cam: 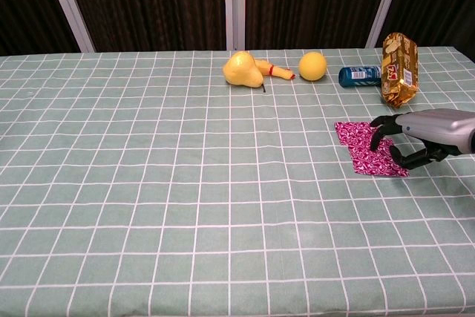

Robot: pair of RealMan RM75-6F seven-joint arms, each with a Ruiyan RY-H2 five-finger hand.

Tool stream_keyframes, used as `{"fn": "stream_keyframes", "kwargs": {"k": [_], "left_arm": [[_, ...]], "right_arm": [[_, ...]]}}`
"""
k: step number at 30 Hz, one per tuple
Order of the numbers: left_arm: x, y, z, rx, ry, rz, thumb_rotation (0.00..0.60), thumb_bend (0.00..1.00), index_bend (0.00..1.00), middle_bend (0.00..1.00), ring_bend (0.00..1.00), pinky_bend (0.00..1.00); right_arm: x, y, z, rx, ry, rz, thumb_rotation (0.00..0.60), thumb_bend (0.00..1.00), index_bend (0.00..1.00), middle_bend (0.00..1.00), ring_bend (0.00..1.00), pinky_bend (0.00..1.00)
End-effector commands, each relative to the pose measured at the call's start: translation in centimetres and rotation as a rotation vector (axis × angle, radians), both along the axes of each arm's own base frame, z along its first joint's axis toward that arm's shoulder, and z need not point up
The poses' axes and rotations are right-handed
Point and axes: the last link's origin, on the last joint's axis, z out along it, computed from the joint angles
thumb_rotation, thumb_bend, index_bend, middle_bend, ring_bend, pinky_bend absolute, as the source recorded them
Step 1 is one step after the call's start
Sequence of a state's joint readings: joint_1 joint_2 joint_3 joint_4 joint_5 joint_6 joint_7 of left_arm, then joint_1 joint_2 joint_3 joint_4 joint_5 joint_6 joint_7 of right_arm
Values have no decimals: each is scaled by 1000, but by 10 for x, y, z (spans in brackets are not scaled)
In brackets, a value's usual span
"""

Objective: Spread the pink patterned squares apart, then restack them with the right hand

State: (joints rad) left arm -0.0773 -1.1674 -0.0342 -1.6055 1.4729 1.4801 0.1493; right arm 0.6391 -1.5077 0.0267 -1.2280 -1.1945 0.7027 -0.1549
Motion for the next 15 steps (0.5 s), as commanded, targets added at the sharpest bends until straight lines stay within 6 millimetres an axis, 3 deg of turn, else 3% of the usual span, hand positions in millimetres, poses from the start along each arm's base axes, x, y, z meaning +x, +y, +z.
{"fn": "stream_keyframes", "kwargs": {"k": [1, 15], "left_arm": [[0, 0, 0, -1, 0, -3, 600, 0, 192, 155, 123, 173], [-1, -1, -1, -4, -3, 1, 600, 0, 192, 155, 123, 173]], "right_arm": [[-2, 7, 2, 11, 6, 8, 300, 661, 275, 26, 0, 0], [5, 31, 1, 59, -18, 43, 298, 660, 275, 26, 0, 0]]}}
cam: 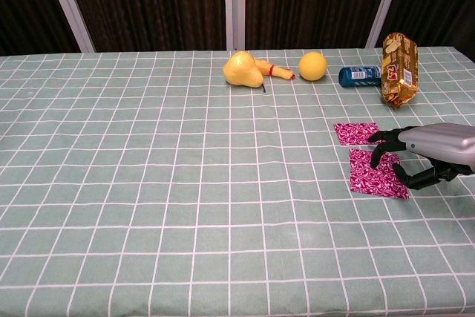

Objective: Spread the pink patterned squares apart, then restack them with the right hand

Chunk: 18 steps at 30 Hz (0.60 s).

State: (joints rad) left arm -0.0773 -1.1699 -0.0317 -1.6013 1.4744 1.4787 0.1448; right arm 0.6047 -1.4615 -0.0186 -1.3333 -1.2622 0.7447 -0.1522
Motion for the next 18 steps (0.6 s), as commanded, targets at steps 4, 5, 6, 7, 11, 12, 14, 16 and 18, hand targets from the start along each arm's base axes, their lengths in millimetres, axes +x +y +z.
{"fn": "stream_keyframes", "kwargs": {"k": [4, 5, 6, 7, 11, 12, 14, 16, 18], "left_arm": [[-1, -1, -1, -2, -2, 3, 600, 0, 192, 155, 123, 173], [-1, -1, -1, -2, -2, 2, 600, 0, 192, 155, 123, 173], [-1, -1, -1, -2, -2, 1, 600, 0, 192, 155, 123, 173], [-1, -1, -1, -1, -3, 0, 600, 0, 192, 155, 123, 173], [-2, -1, -1, -1, -4, 1, 600, 0, 192, 155, 123, 173], [-2, -1, -1, -3, -3, 2, 600, 0, 192, 155, 123, 173], [-2, -1, -1, -5, -4, 4, 600, 0, 192, 155, 123, 173], [-2, -1, -2, -6, -4, 3, 600, 0, 192, 155, 123, 174], [-2, -1, -2, -7, -5, 3, 600, 0, 192, 155, 123, 173]], "right_arm": [[4, 9, -2, 18, -13, 16, 295, 661, 276, 25, 0, 0], [5, 10, -2, 22, -17, 18, 295, 661, 276, 25, 0, 0], [6, 11, -2, 26, -21, 20, 295, 660, 276, 25, 0, 0], [8, 12, -3, 31, -25, 25, 296, 661, 276, 25, 0, 0], [10, 18, -3, 47, -27, 35, 290, 661, 276, 25, 0, 0], [10, 19, -3, 51, -28, 34, 291, 660, 276, 25, 0, 0], [11, 21, -2, 56, -26, 37, 290, 660, 275, 25, 0, 0], [10, 23, -1, 59, -20, 39, 289, 659, 275, 25, 0, 0], [8, 25, 0, 61, -12, 38, 291, 660, 274, 26, 0, 0]]}}
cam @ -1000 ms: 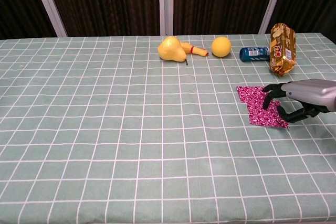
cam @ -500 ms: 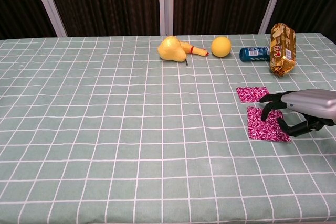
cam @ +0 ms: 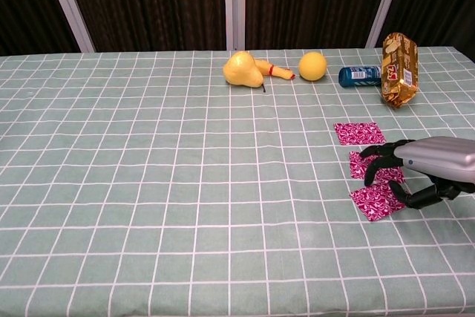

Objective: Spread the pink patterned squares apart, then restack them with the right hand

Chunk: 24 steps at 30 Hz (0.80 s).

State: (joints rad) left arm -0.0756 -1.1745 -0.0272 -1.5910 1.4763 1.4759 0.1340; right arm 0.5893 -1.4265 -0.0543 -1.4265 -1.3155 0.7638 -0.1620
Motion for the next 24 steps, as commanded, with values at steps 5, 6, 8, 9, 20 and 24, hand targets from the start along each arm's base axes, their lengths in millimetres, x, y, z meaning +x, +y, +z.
{"fn": "stream_keyframes", "kwargs": {"k": [5, 6, 8, 9, 20, 24], "left_arm": [[0, 1, 0, 0, -1, -2, 600, 0, 192, 155, 123, 173], [0, 1, 0, -1, -1, -2, 600, 0, 192, 155, 123, 173], [0, 1, 0, -1, -1, -2, 600, 0, 192, 155, 123, 173], [0, 1, 0, -1, -1, -2, 600, 0, 192, 155, 123, 173], [3, 2, 0, 3, -3, -14, 600, 0, 192, 155, 123, 173], [4, 0, 0, 3, -5, -15, 600, 0, 192, 155, 123, 173]], "right_arm": [[-7, 6, 6, -2, 28, -8, 288, 660, 274, 25, 0, 0], [-8, 7, 8, -4, 30, -10, 289, 661, 273, 26, 0, 0], [-10, 8, 11, -12, 33, -13, 289, 661, 273, 26, 0, 0], [-10, 9, 13, -15, 33, -15, 289, 661, 273, 26, 0, 0], [-3, -20, 37, -211, -44, -11, 492, 208, 295, 59, 0, 0], [0, -36, 38, -261, -43, -27, 556, 139, 317, 74, 0, 0]]}}
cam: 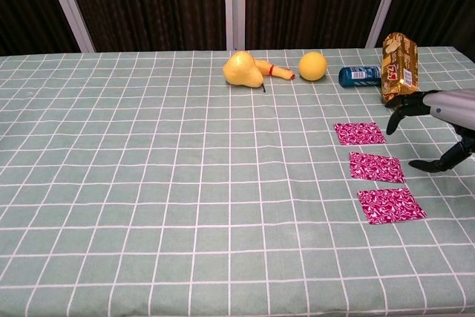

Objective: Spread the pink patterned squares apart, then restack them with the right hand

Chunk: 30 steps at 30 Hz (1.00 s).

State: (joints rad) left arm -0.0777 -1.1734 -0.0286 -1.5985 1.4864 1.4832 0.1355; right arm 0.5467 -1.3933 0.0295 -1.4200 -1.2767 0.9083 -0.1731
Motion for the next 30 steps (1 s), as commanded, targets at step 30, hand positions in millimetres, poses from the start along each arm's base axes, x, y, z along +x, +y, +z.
{"fn": "stream_keyframes", "kwargs": {"k": [30], "left_arm": [[-6, -4, 1, 2, -11, 19, 600, 0, 192, 155, 123, 173]], "right_arm": [[30, -88, -70, -41, 109, -94, 600, 139, 322, 73, 0, 0]]}}
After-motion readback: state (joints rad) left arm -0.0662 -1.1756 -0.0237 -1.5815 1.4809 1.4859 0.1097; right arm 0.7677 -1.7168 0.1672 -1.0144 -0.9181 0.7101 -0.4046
